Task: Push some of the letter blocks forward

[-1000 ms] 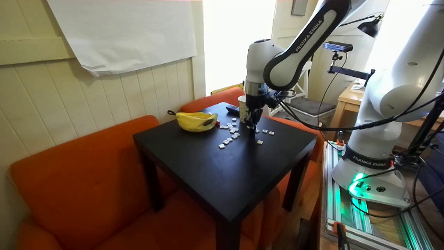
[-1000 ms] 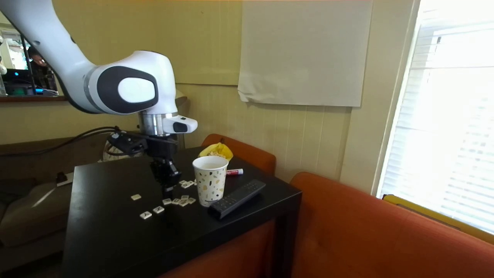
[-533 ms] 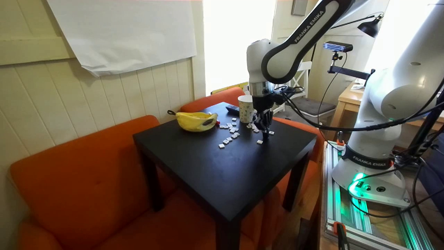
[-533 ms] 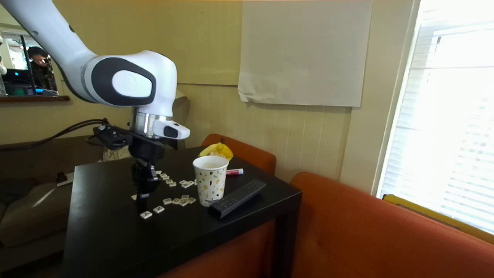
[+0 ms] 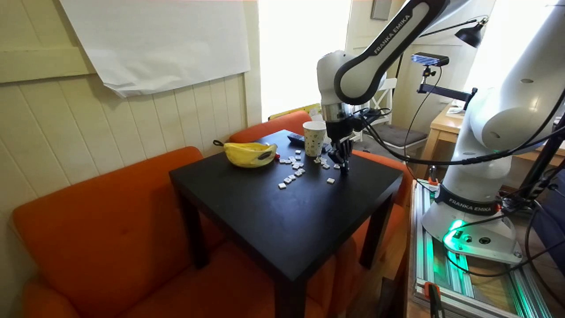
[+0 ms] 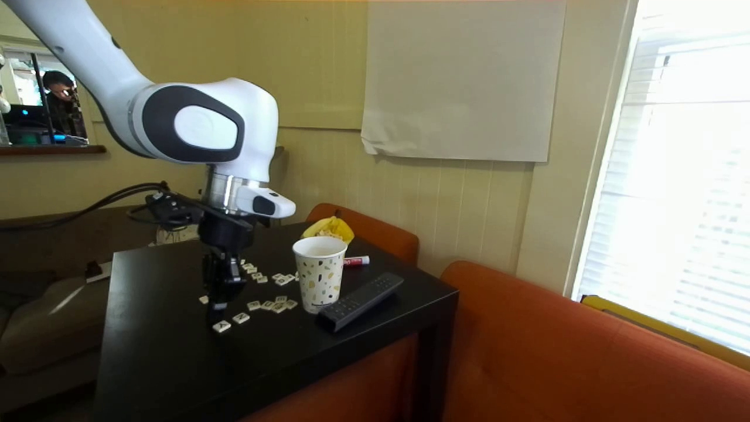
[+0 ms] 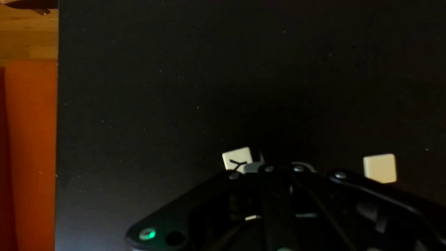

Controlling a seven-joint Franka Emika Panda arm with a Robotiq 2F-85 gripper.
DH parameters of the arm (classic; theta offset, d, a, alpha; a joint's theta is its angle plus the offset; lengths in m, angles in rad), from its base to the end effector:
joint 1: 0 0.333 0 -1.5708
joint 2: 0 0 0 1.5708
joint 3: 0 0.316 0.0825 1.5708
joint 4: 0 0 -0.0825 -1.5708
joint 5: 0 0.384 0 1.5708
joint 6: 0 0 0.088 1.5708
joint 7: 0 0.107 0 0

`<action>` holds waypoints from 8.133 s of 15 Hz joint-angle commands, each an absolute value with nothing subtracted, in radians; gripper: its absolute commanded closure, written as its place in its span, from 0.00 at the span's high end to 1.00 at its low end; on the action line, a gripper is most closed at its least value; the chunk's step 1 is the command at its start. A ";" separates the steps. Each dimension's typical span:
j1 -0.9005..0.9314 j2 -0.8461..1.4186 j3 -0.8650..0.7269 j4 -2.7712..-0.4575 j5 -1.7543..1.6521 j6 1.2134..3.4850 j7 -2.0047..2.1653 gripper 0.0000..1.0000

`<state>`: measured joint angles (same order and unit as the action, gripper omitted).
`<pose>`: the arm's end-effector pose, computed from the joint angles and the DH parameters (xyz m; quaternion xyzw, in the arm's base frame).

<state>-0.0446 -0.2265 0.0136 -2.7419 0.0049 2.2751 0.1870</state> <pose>0.3612 -0.0114 0.2718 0.9867 -0.1101 -0.1195 0.0092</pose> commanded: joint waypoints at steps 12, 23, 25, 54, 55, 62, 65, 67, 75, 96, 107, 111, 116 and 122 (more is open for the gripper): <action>-0.090 -0.205 0.012 -2.728 -0.106 2.200 0.319 0.00; -0.079 -0.207 0.014 -2.734 -0.126 2.244 0.313 0.00; -0.073 -0.213 0.010 -2.736 -0.105 2.272 0.301 0.00; -0.100 -0.392 -0.004 -2.710 -0.025 2.220 0.270 0.00; -0.111 -0.394 -0.002 -2.710 -0.042 2.206 0.279 0.00; -0.134 -0.313 -0.007 -2.727 -0.051 2.267 0.282 0.00; -0.128 -0.257 -0.005 -2.727 -0.052 2.319 0.284 0.00; -0.131 -0.219 -0.003 -2.723 -0.067 2.362 0.293 0.00; -0.124 -0.166 -0.007 -2.715 -0.081 2.432 0.300 0.00; -0.023 -0.155 -0.014 -2.741 0.141 2.739 0.204 0.00; -0.033 -0.525 -0.044 -2.743 0.187 2.206 0.136 0.00; -0.045 -0.704 -0.062 -2.731 0.165 1.924 0.067 0.00; -0.071 -0.896 -0.111 -2.683 0.152 1.703 -0.022 0.27; -0.087 -1.064 -0.177 -2.598 0.136 1.591 -0.150 0.68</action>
